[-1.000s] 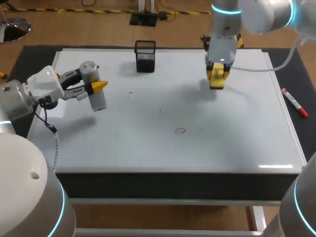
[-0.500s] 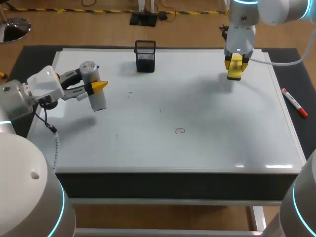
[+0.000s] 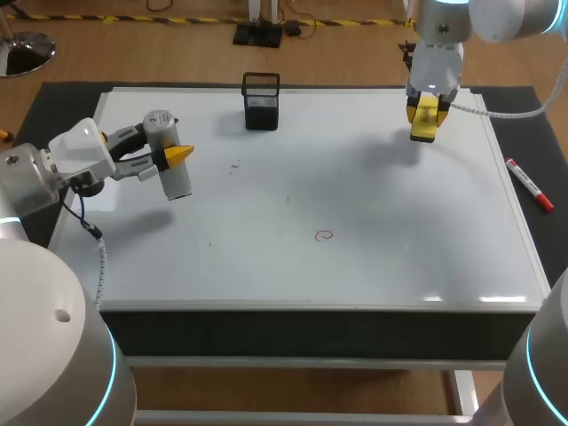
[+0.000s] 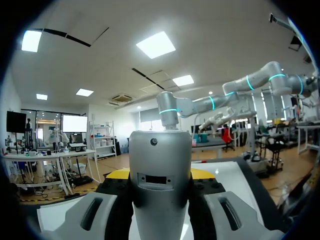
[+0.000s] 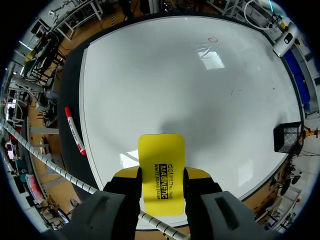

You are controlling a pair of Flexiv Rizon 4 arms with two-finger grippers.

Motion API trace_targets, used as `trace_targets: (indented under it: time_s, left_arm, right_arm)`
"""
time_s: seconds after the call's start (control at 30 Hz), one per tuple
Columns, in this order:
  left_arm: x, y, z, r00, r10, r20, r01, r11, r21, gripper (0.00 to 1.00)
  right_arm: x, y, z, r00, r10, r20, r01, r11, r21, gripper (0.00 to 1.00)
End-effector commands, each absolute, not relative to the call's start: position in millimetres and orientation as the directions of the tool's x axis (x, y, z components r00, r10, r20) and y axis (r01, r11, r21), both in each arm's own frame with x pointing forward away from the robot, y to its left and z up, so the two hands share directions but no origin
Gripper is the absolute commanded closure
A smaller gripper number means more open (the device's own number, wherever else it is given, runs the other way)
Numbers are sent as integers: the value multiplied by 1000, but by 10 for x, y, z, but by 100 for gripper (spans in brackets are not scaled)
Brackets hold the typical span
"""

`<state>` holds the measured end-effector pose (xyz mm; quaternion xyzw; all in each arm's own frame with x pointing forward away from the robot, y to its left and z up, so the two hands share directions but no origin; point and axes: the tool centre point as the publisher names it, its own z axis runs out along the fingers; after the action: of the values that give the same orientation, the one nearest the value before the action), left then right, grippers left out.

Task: Pick up the inspection probe, press it on each red-marked spot on the whiteboard one by one, put down the probe, pick up the eraser, and wipe off all the red marks.

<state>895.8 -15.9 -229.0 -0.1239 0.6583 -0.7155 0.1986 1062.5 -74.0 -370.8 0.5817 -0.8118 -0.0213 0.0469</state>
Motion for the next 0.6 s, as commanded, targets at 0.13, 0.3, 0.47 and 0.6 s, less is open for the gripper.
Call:
trace_targets:
  time_s: [0.13,0.3,0.47,0.6]
  left_arm:
    - [8916,-310,-2295,-902,-421,-94,135,-68,-989,100]
    - [8782,-771,-2337,-940,-328,-93,117,-57,-991,100]
    - [8621,-1206,-2364,-963,-239,-123,147,-84,-986,100]
    - [8508,-1563,-2393,-976,-172,-134,150,-88,-985,100]
  right_arm:
    - [10633,-749,-3700,-316,-947,54,-943,320,89,100]
    - [10633,-749,-3700,-316,-947,54,-943,320,89,100]
    - [10633,-749,-3700,-316,-947,54,-943,320,89,100]
    - [10633,-749,-3700,-316,-947,54,-943,320,89,100]
